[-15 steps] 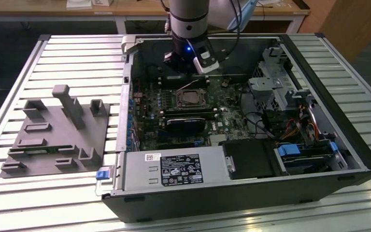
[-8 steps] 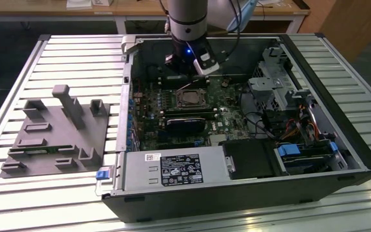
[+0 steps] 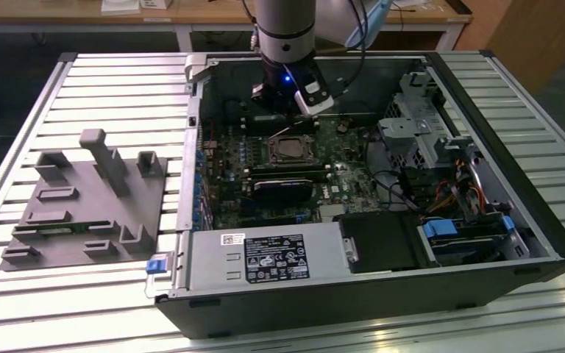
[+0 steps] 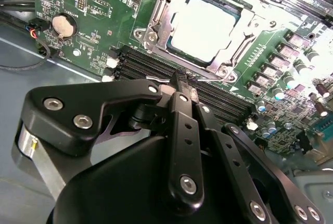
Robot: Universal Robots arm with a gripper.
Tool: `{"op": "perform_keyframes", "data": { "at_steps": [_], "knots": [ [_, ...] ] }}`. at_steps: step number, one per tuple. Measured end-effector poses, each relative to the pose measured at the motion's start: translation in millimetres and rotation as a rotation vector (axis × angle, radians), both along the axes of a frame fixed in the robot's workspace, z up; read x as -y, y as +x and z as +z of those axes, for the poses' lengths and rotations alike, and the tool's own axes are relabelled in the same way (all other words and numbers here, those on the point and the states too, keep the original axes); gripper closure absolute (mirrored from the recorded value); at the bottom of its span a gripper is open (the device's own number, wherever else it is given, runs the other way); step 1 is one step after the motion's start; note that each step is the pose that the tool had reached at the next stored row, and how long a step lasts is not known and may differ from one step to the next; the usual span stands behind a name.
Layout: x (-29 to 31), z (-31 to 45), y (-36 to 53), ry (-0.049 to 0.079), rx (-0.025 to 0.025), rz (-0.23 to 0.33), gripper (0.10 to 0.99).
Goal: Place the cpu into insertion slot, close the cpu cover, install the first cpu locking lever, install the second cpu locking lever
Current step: 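Install the first cpu locking lever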
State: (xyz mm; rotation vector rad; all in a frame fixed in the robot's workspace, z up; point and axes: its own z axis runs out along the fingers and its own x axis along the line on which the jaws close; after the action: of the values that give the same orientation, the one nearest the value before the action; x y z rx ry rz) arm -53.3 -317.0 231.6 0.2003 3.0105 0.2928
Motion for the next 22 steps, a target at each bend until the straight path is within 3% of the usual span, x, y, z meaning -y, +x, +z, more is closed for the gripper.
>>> {"op": "perform_keyframes", "data": {
  "at_steps": [3, 9, 17, 18, 19, 22],
  "knots": [
    [0.0, -2.9, -0.7, 0.0, 0.0089, 0.0, 0.98],
    [-0.7, -9.0, -3.7, 0.0, 0.0316, 0.0, 0.98],
    [-6.2, -14.7, -6.4, 0.0, 0.0478, 0.0, 0.98],
    [-11.3, -18.5, -6.5, -0.003, 0.0561, 0.0, 0.98],
    [-15.2, -20.1, -6.5, -0.013, 0.0594, 0.0, 0.98],
    [-16.8, -21.2, -6.5, -0.032, 0.0617, -0.001, 0.98]
  ]
}}
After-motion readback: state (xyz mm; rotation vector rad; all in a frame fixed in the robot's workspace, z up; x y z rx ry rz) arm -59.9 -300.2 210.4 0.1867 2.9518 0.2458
